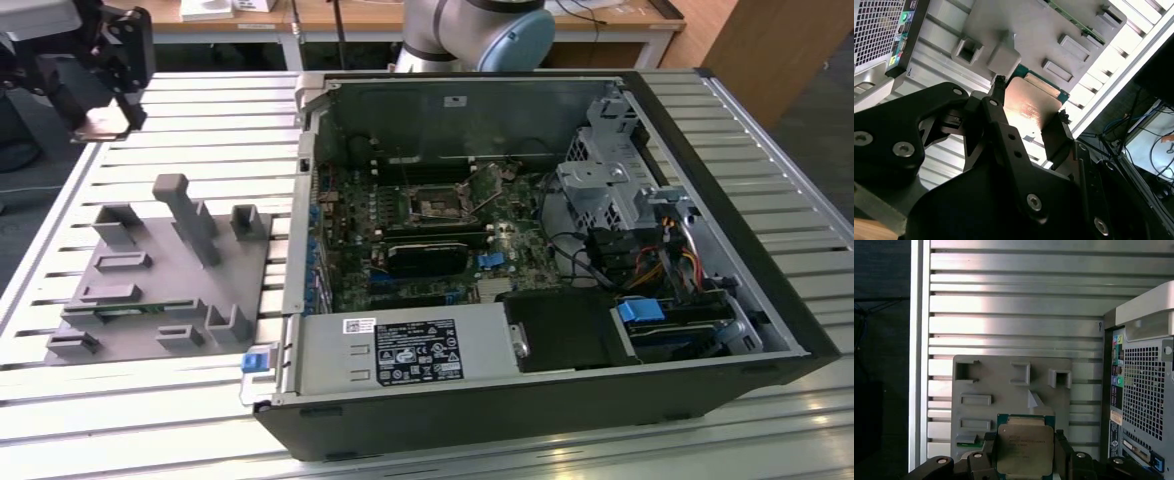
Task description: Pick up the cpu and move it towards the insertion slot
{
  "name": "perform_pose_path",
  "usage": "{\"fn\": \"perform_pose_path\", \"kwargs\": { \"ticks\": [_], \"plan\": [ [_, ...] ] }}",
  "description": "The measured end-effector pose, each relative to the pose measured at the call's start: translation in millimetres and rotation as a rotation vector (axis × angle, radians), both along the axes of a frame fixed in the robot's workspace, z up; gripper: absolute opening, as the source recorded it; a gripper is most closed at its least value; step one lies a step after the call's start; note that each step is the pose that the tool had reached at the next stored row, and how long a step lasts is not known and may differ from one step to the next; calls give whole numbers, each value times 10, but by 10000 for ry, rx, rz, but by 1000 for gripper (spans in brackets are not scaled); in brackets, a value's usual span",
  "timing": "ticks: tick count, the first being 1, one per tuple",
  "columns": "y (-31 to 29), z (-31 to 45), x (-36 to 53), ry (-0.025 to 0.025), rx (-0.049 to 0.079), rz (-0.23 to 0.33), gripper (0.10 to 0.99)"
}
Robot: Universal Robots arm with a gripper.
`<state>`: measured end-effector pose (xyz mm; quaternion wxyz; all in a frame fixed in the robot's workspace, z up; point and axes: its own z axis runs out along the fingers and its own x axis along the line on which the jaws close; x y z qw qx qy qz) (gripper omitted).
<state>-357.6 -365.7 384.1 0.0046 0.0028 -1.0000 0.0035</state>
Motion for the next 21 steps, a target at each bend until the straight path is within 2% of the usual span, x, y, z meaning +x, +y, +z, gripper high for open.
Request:
{"fn": "perform_pose_path", "kwargs": {
  "ticks": [21],
  "plan": [
    [0,0,99,0,0,16,541]
  ]
}}
